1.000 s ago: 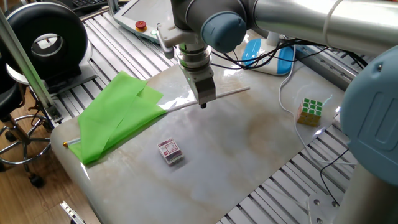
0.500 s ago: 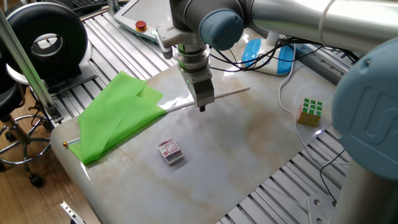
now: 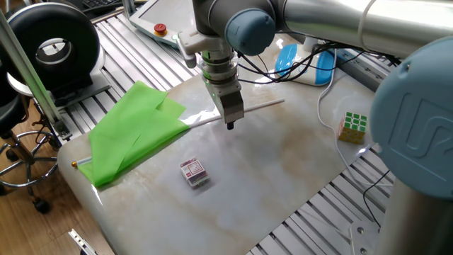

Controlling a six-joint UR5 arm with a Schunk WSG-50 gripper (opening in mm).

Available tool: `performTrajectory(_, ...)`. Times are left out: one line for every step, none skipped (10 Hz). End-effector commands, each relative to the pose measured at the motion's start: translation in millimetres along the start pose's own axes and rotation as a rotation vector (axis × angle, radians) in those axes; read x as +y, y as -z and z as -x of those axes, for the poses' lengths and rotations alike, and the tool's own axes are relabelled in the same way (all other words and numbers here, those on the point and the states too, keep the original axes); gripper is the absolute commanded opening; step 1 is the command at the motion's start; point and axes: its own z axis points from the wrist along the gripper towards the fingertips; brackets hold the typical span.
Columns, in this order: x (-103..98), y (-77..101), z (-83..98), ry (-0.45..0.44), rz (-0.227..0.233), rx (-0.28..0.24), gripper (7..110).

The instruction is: Wave the flag

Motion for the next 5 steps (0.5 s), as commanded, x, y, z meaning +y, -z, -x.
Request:
performTrajectory(-12.4,-2.3,-3.2,-0.022,-0.036,0.0,66)
performTrajectory(-15.8,-3.3,-4.5,-0.022,-0.044,0.005,66)
performTrajectory(-17.9,-5.2,-4.9,-0.021,-0.045,0.006,66)
performTrajectory(-19.4,-7.2,-4.3,-0.016,-0.043,0.002,66)
performTrajectory(-20.0,-9.4,-2.8,-0.007,-0.038,-0.007,66)
